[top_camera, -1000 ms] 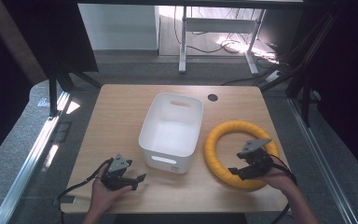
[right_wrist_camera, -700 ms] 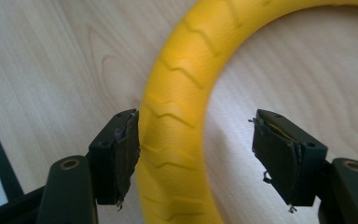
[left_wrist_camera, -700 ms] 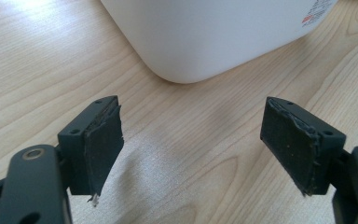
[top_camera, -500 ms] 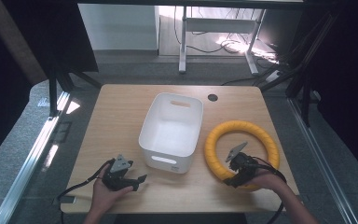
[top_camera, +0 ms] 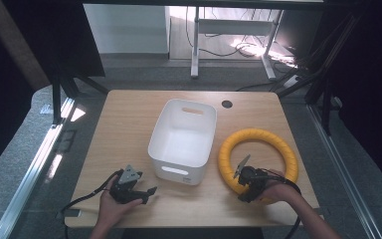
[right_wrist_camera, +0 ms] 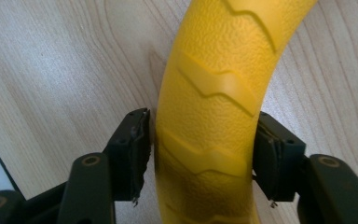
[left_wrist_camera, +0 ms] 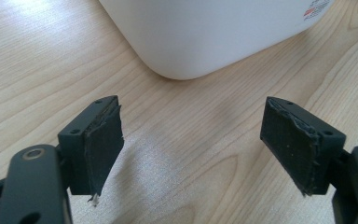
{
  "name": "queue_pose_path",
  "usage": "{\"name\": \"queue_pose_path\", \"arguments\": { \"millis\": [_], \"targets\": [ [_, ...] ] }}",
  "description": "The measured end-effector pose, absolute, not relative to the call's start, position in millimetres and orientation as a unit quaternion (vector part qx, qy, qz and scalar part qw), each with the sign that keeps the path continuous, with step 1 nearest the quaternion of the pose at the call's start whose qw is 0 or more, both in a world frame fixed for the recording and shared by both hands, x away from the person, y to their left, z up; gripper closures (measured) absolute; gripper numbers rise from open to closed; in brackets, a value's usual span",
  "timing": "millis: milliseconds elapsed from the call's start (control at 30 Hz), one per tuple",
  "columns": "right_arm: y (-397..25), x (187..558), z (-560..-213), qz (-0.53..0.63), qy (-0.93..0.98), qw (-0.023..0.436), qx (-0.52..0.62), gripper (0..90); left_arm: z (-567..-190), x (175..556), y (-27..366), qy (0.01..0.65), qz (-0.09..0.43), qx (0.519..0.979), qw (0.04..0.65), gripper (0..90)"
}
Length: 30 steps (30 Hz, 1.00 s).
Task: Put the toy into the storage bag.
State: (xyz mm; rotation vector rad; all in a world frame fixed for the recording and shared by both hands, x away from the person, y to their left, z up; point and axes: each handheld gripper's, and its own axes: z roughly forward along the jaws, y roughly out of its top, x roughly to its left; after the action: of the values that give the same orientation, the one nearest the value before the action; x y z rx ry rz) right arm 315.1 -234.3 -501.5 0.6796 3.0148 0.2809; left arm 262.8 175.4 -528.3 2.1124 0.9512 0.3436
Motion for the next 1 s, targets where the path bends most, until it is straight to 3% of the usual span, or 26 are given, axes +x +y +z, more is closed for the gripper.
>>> {"name": "queue_pose_path", "arguments": {
  "millis": [100,333,1000],
  "targets": [
    [-233.0,316.9,-500.2,0.082,0.971,0.019,0.222,49.4,-528.6,262.8,175.1,0.374,0.134,0.831,0.388,20.9],
    [-231.0,319.7,-499.0,0.071,0.971,0.012,0.226,50.8,-528.8,262.7,175.2,0.373,0.135,0.833,0.387,20.9],
    [-269.0,335.1,-452.7,0.241,0.932,-0.037,0.27,51.1,-530.8,263.8,173.8,0.371,0.132,0.835,0.383,21.1]
  ]
}}
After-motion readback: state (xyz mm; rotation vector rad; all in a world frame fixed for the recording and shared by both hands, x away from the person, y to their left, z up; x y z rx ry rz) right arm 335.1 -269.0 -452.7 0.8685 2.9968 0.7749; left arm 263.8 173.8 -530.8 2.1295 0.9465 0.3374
